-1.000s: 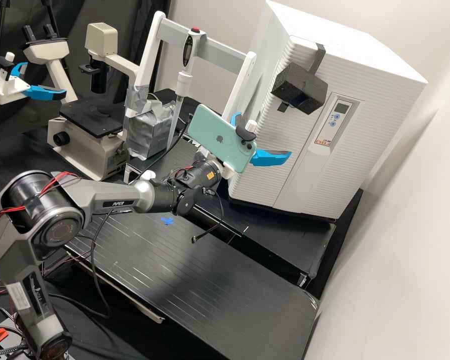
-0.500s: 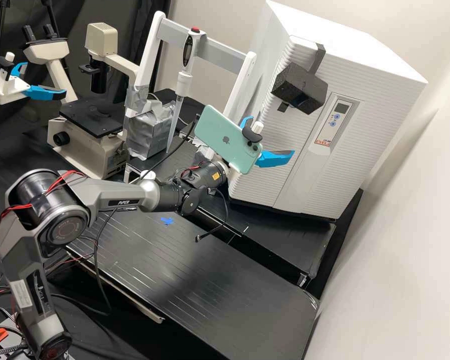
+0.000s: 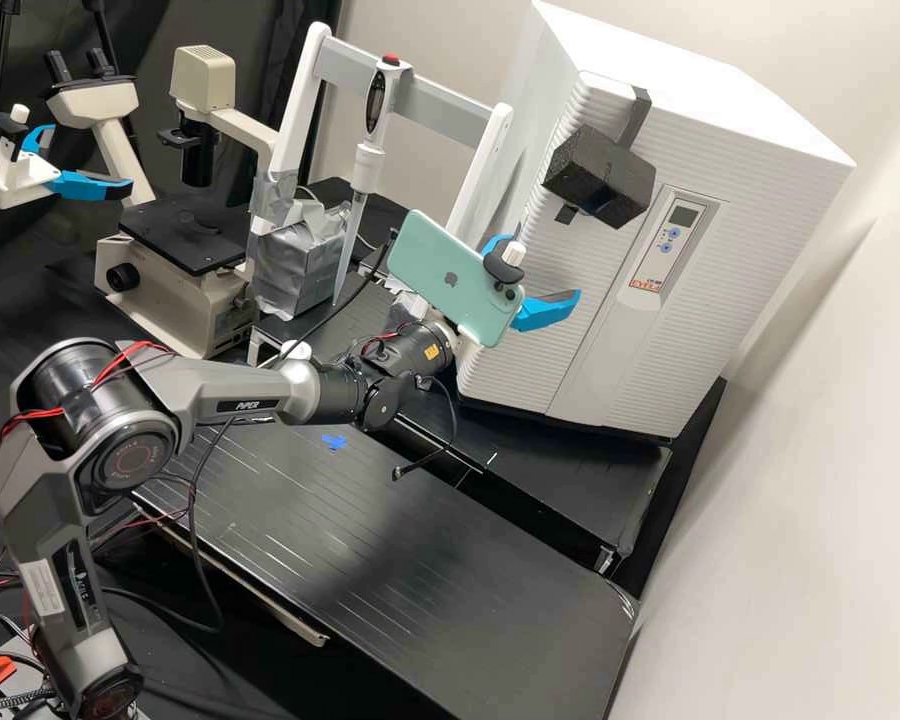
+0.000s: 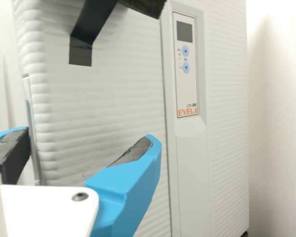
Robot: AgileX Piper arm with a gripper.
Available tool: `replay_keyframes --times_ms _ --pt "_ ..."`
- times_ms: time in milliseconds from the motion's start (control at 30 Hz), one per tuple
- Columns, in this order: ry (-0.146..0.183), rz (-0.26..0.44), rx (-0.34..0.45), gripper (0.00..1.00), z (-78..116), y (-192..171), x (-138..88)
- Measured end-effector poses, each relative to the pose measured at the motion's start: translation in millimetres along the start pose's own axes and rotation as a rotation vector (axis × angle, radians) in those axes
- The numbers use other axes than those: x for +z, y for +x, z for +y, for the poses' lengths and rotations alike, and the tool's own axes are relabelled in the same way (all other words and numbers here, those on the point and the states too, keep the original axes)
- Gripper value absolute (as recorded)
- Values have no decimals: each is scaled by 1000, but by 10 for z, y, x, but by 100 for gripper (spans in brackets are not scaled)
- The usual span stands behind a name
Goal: Open the door
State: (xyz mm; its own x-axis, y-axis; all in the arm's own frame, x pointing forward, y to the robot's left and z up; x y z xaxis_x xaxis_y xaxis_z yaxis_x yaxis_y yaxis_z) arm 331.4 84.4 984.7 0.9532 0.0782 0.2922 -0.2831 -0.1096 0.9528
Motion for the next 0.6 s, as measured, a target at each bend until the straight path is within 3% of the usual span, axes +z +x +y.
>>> replay_keyframes --times_ms 267,600 --pt "6 4 -7 0 -6 0 -3" --pt "-9 17 -18 0 -19 -3 -13"
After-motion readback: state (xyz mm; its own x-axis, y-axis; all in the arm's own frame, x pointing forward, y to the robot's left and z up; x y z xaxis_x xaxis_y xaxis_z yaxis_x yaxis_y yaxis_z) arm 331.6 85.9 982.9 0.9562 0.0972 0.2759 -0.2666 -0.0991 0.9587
